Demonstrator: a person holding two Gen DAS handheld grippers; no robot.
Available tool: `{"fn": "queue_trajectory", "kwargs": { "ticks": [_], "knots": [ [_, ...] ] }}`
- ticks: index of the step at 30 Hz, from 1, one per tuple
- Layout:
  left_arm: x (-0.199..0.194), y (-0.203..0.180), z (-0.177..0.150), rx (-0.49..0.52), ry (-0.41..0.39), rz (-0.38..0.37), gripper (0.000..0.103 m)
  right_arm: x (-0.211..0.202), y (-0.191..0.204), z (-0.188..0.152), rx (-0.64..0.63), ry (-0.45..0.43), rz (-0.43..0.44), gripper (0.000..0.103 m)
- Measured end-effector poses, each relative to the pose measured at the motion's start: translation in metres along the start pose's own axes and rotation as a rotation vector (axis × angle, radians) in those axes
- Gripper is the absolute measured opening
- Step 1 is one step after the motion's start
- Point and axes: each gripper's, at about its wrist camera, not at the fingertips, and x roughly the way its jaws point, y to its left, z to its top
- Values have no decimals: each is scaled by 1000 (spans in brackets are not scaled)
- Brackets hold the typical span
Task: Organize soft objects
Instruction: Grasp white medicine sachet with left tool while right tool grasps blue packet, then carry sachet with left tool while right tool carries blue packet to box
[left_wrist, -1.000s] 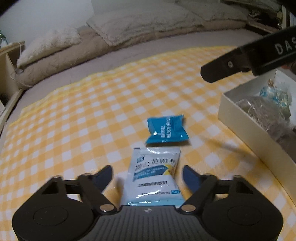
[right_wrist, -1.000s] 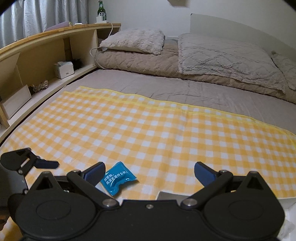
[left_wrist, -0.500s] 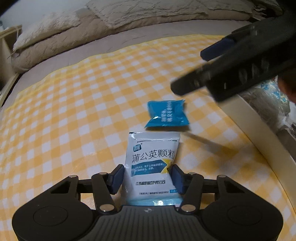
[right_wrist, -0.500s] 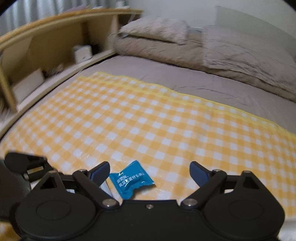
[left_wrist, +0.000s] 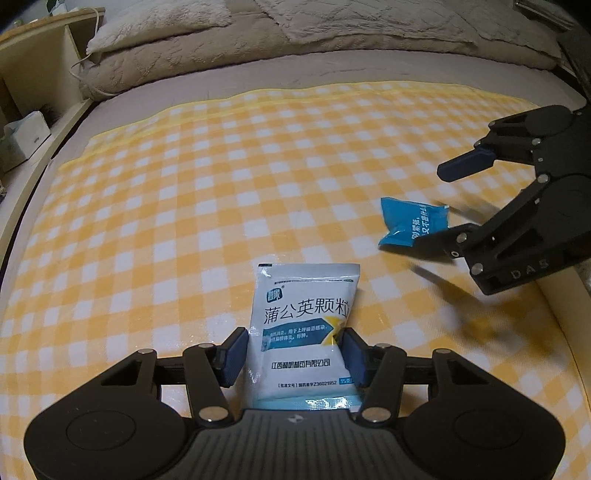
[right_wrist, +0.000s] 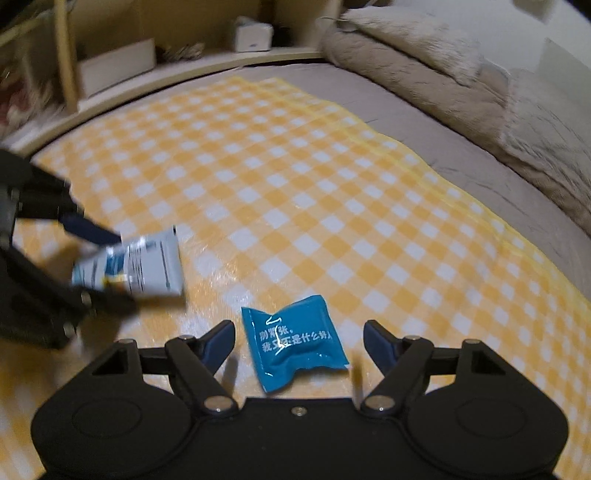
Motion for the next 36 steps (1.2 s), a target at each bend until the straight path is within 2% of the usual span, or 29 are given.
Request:
{"fn": "queue_trajectory", "kwargs": {
  "ticks": [7, 9, 12, 18, 26, 36],
  "knots": [
    [2, -4, 0, 21, -2, -12, 56, 13, -9, -1, -13, 26, 39, 75],
    [7, -7, 2, 23, -1, -12, 56, 18, -8, -2, -35, 41, 44, 66],
    [7, -8, 2, 22, -1, -15, 56, 23, -7, -5, -35, 41, 55, 58],
    [9, -9, 5, 1, -5, -15, 55, 20, -4, -7, -48, 31, 64, 53],
    [-14, -5, 9, -68, -47, 13, 54, 3, -1, -9, -40, 6, 44, 52],
    [-54, -12, 12, -122, -126, 26, 54, -48, -4, -8, 35, -91, 7, 52]
  ]
}}
